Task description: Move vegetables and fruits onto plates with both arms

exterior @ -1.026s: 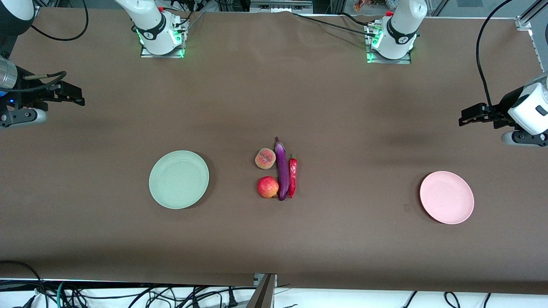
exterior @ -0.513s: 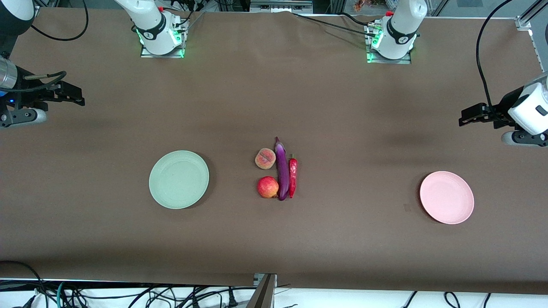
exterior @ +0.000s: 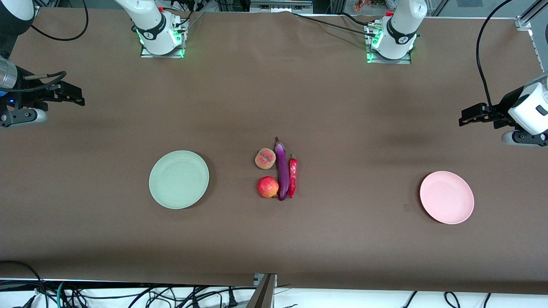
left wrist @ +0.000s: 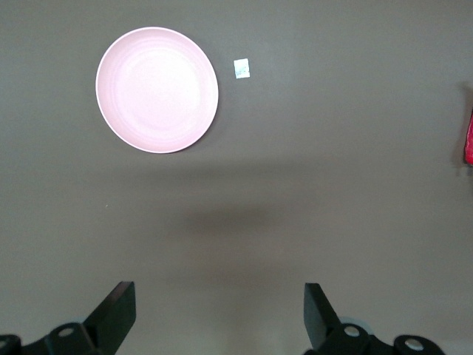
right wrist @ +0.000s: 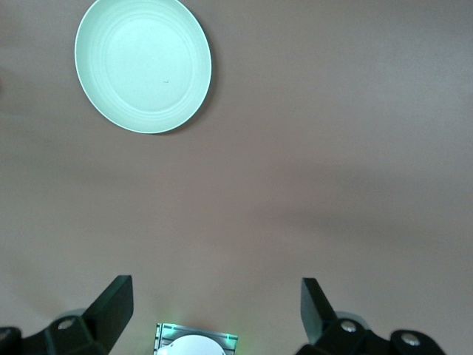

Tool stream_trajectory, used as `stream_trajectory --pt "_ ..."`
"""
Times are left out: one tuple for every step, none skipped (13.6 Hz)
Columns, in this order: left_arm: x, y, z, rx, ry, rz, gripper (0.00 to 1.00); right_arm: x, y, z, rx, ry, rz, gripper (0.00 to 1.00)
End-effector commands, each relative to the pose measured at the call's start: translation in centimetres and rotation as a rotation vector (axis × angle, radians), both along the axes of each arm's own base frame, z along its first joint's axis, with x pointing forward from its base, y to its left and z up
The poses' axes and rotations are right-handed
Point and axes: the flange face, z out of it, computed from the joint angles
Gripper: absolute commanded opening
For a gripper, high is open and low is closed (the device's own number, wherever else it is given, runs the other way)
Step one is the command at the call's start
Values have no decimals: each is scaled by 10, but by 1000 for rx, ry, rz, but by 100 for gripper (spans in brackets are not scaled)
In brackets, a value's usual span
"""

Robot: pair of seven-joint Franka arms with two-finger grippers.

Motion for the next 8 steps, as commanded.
stream_trajectory --pt "-5 0 7 10 -15 -14 100 3 -3 5 4 -7 13 100" --pt "-5 0 7 12 -15 -16 100 3 -3 5 4 -7 13 100" --pt "-5 2 7 14 -15 -12 100 3 -3 5 4 -7 13 100" --pt "-5 3 7 15 -15 -10 100 3 -3 5 4 -7 13 100" --pt "-6 1 9 15 -19 -13 100 3 -3 5 4 -7 13 100" --pt "-7 0 11 13 -22 -15 100 3 -3 5 4 -7 13 100" --pt "-7 0 11 10 -22 -14 100 3 -3 5 4 -7 12 100" --pt "-7 0 12 7 -24 -14 100 3 -3 5 4 -7 12 100"
